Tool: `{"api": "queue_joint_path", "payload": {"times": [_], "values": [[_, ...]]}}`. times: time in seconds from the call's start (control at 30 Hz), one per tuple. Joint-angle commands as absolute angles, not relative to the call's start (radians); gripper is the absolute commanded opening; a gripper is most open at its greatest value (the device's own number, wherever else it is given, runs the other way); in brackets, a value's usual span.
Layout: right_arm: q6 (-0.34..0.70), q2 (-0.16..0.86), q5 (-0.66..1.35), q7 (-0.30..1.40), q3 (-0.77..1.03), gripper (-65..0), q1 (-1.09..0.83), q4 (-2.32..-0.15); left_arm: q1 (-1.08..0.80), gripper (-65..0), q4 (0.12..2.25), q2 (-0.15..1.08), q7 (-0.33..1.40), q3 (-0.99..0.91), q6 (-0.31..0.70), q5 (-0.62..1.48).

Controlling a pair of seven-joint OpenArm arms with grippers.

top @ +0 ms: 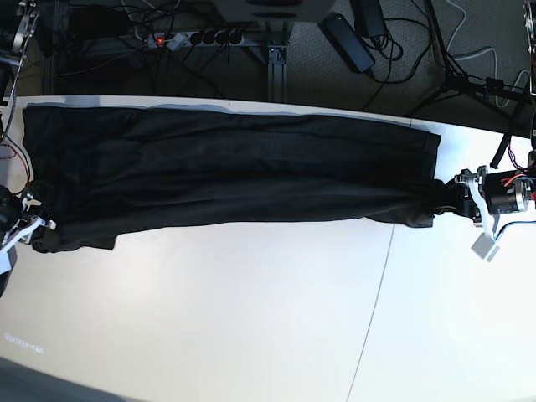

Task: Fold the T-shirt properly
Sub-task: 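Lift the hem with both grippers and fold it over toward the collar, then lower the folded hem onto the shirt and open both grippers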

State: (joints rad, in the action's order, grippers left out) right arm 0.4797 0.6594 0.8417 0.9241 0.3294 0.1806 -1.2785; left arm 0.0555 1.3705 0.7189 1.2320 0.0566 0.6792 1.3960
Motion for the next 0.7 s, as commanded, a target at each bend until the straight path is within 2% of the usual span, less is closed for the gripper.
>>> {"api": "queue_joint_path", "payload": {"times": [0.0,0.37,0.67], "values": [[0.554,0.686,0.859,0.919,0.357,-65.0,0.175,-1.316,0.072,-65.0,1.386,0.743,1.216,0.047,0.698,1.411],[0.554,0.684,0.92,0.962,0.514,-65.0,-0.073,-1.511,0.072,-65.0,1.386,0.743,1.216,0.046,0.698,1.39],[0.553,0.678,0.944,0.988,0.549,-65.0,-0.196,-1.606,0.072,-65.0,1.386,0.743,1.216,0.046,0.698,1.391]]}}
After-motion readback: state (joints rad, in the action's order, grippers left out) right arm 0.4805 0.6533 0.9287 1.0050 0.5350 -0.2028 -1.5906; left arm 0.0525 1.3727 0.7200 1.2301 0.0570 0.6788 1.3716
